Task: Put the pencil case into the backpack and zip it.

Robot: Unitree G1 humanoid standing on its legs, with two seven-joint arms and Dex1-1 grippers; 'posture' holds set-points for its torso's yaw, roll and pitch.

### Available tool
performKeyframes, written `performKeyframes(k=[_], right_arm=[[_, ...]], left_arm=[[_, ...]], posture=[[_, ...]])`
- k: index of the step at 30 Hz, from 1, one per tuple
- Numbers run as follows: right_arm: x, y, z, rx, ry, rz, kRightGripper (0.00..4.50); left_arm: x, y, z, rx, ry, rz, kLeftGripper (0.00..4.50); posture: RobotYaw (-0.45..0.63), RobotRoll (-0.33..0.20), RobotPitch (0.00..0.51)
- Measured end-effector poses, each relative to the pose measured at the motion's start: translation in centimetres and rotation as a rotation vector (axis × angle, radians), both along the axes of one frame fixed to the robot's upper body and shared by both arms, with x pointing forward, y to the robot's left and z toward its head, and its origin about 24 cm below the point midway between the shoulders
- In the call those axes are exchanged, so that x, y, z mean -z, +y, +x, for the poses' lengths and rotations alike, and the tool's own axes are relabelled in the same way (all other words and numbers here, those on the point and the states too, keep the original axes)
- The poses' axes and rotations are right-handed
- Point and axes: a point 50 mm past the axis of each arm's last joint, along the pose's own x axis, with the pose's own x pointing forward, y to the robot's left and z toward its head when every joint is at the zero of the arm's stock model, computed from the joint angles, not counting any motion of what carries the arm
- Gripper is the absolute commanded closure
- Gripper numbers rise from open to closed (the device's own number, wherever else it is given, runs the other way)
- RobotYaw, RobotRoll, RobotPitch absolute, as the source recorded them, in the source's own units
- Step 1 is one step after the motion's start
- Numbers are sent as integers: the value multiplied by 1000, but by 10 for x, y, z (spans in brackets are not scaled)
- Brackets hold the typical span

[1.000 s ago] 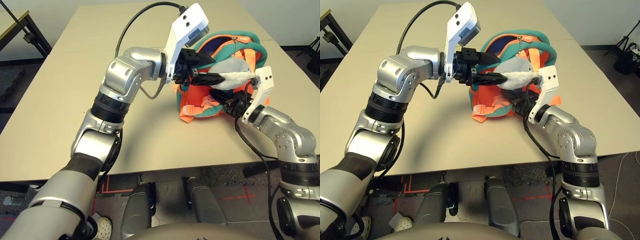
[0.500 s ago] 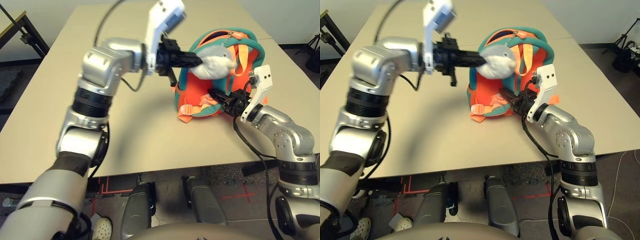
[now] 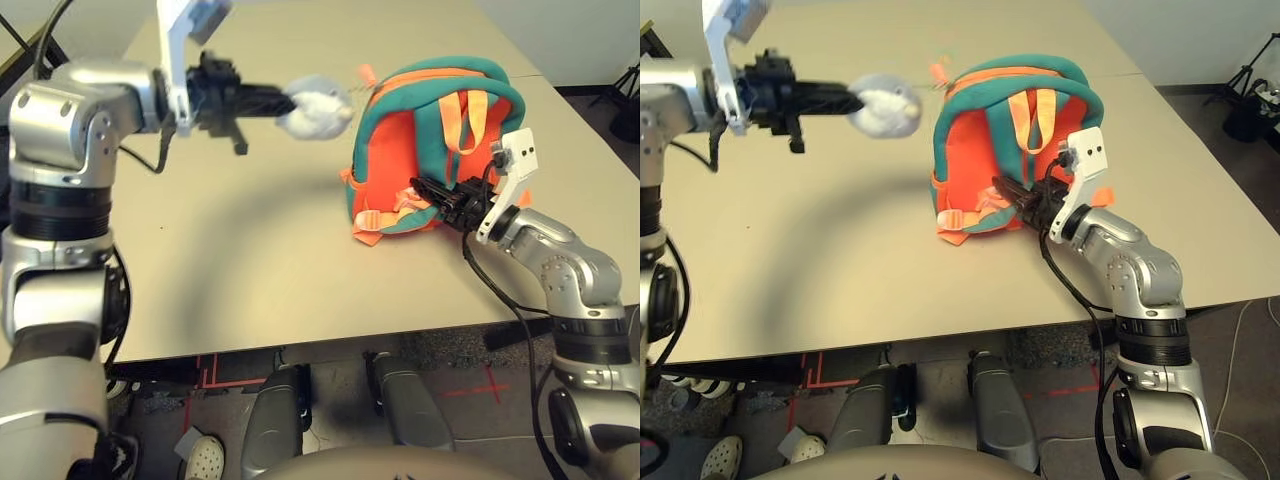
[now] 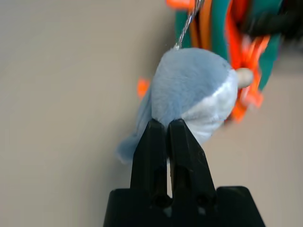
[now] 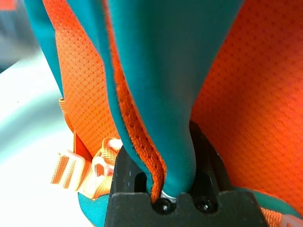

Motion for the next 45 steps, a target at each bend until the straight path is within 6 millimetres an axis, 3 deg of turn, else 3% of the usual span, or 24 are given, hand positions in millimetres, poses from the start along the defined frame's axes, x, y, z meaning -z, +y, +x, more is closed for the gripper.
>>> performKeyframes(k=[5,11,18,30,31,35,41,45], right_arm=[[2,0,2,-1,9,0,3792],[1,0,3,-4,8,-8,3792],[1,0,5,-3,11,-11,3792],[2,0,5,-1,11,-13,3792],[2,0,5,-1,12,-13,3792],[1,-1,5,1,11,-12,3792],[-1,-2,3,-12,20,-19,1623],[-8,-7,-2,-49,36,-42,112]], left_arm=[[45,2,3,-1,107,63,4500],[82,-21,7,78,180,105,4500],[94,-28,7,134,175,152,4500],[97,-32,13,96,107,156,4500],[96,-32,15,79,74,161,3966],[93,-28,23,-18,17,114,2539],[79,-29,22,-43,23,2,175],[73,-34,18,-19,25,-13,0]], posture=[[-159,0,153],[-162,0,148],[-162,0,148],[-168,0,147],[-168,0,147],[-169,0,147],[-168,0,150],[-168,0,157]])
